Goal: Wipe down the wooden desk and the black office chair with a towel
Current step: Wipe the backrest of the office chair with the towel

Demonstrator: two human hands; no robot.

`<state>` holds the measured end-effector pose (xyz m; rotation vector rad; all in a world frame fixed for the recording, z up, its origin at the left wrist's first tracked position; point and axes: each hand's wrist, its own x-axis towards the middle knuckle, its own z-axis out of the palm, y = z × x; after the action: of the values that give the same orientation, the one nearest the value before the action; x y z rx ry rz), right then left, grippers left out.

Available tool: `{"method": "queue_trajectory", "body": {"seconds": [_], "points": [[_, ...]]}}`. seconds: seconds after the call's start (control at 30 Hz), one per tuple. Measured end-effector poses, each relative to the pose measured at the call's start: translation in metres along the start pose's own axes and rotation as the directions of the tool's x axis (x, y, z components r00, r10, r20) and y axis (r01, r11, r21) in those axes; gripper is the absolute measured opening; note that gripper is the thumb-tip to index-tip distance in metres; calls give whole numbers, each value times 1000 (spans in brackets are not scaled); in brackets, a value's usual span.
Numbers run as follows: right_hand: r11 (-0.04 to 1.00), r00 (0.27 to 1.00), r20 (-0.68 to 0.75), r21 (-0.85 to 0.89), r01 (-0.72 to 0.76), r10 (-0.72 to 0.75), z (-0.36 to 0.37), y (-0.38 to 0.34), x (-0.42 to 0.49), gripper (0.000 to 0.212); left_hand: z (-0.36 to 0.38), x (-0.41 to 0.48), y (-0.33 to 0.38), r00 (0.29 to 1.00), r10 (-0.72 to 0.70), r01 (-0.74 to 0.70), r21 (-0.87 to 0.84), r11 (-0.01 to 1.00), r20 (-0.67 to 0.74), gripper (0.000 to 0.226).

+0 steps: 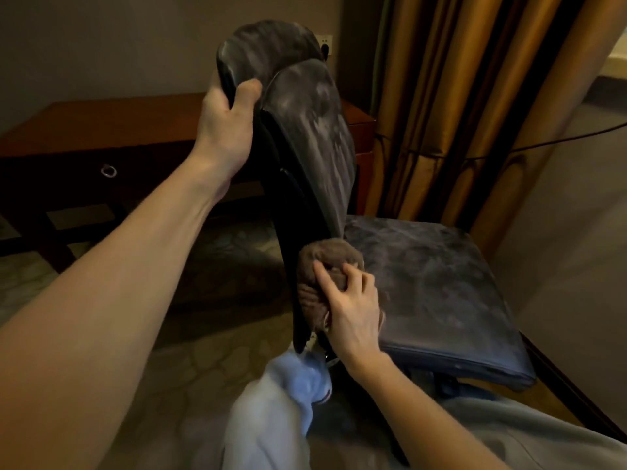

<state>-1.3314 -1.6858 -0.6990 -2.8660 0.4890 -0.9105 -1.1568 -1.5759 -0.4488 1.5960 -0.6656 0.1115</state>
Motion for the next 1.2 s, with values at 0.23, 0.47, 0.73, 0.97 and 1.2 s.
{"method": "queue_trajectory", "body": {"seconds": [0.23,0.47,0.73,0.97,1.2], "points": [[994,984,146,28,102,-105,25,9,-30,73,-10,-7,2,999,-32,30,-76,997,-25,42],[927,978,-202,353,128,-57,-76,-11,1,60,-27,-34,16,996,-83,77,-123,989,-42,73],[831,897,-423,539,137,127,-181,-47,110,66,-29,-54,38,980,-195,196,-198,960,27,88],[831,937,-337,545,111,96,-211,-46,218,68,-34,-19,53,943,-324,256,-459,850,-73,83],[853,955,-185,434,291,-232,-211,-72,322,67,-24,3,50,860,-442,265,-518,813,-255,62]]}}
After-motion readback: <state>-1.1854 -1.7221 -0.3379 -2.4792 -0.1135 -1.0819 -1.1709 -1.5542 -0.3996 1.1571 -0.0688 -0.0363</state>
